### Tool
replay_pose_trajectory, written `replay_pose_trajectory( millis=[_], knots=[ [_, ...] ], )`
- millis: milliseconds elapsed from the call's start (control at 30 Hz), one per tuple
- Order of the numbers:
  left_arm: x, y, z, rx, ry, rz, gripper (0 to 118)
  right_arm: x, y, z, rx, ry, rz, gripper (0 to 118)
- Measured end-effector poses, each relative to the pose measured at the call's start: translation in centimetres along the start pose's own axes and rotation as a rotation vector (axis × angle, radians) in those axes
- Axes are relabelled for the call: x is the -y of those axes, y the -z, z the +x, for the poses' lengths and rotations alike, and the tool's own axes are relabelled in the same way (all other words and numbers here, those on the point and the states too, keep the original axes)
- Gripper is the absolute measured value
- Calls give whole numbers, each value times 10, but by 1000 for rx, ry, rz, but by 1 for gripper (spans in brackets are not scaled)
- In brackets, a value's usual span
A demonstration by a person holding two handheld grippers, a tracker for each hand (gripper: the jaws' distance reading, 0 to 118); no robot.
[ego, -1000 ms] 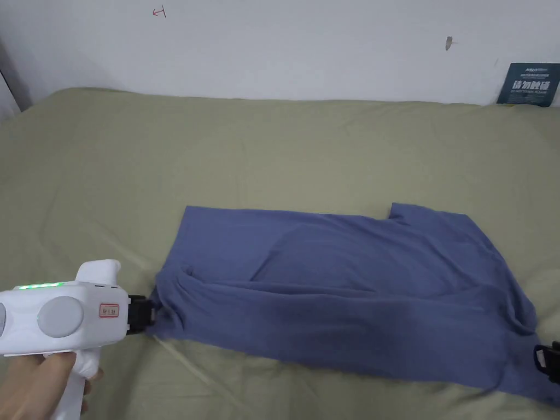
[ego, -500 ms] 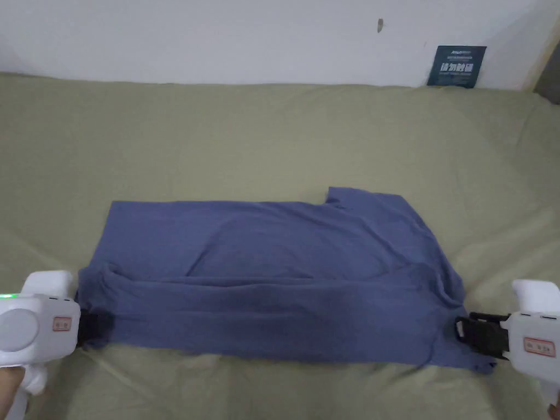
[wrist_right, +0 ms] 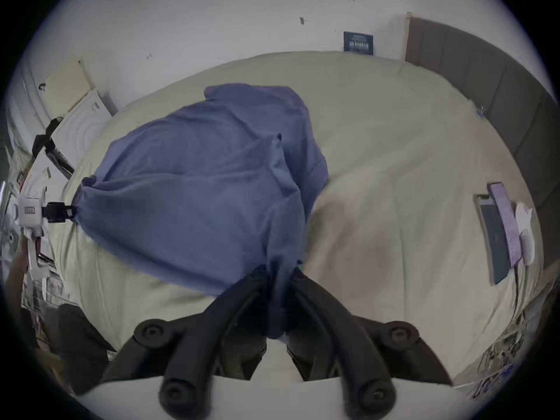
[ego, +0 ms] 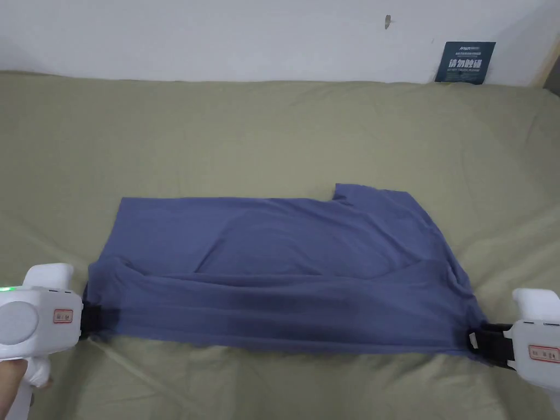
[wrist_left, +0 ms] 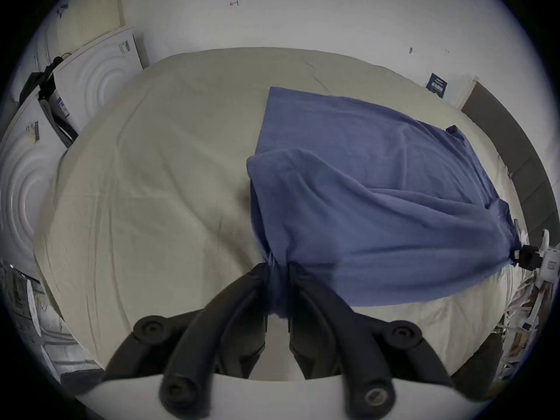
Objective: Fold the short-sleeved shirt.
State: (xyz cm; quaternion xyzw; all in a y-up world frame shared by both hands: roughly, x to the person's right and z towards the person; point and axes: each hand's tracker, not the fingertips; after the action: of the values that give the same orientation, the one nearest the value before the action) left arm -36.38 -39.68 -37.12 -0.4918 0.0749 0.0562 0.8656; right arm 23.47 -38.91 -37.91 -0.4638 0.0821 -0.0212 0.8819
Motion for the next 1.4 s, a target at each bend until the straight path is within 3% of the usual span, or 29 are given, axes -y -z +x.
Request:
replay_pose_trajectory(
  millis=[200,367,567,600,633,667,700,867,900,933,967,1000,1067,1200,1300,1333,1367,1400],
  knots=[
    [20,-39,-11,20,-21,21,12,11,-41,-5,-8,-25,49,11],
    [67,-71,-21,19,-17,4,12,58,-77,-8,-27,-53,23,11],
    [114,-82,-43,74,-66,-27,12,109,-90,-10,-45,-25,-8,12],
    [116,-81,-46,111,-83,-6,14,108,-88,-9,-59,7,-2,18],
    [116,-78,-48,118,-99,0,48,106,-88,-10,-43,28,3,49],
    [115,-78,-50,95,-95,0,91,105,-88,-10,-39,28,1,75],
    [112,-78,-52,87,-93,-8,118,99,-90,-14,-42,22,-1,87],
    [83,-97,-47,38,-75,109,109,61,-108,-18,-32,23,119,85],
    [73,-101,-39,28,-61,124,95,52,-109,-20,-10,43,167,83],
    [64,-100,-33,22,-55,137,53,41,-106,-23,-5,47,189,68],
    [55,-98,-30,20,-56,152,11,34,-103,-23,-6,36,177,44],
    [43,-91,-27,21,-62,157,0,24,-98,-25,4,24,185,3],
    [18,-75,-22,30,-69,163,0,13,-84,-31,66,17,223,1],
    [-33,-22,-22,46,-59,137,0,-3,-44,-33,46,7,157,1],
    [-63,14,-19,31,0,106,15,-31,-24,-27,51,2,126,1],
    [-73,27,-18,23,8,84,37,-35,-15,-26,53,5,116,1],
    [-80,41,-19,21,13,39,78,-44,-8,-25,55,3,108,1],
    [-84,55,-19,-6,4,34,112,-47,-1,-24,58,1,102,1]
  ],
)
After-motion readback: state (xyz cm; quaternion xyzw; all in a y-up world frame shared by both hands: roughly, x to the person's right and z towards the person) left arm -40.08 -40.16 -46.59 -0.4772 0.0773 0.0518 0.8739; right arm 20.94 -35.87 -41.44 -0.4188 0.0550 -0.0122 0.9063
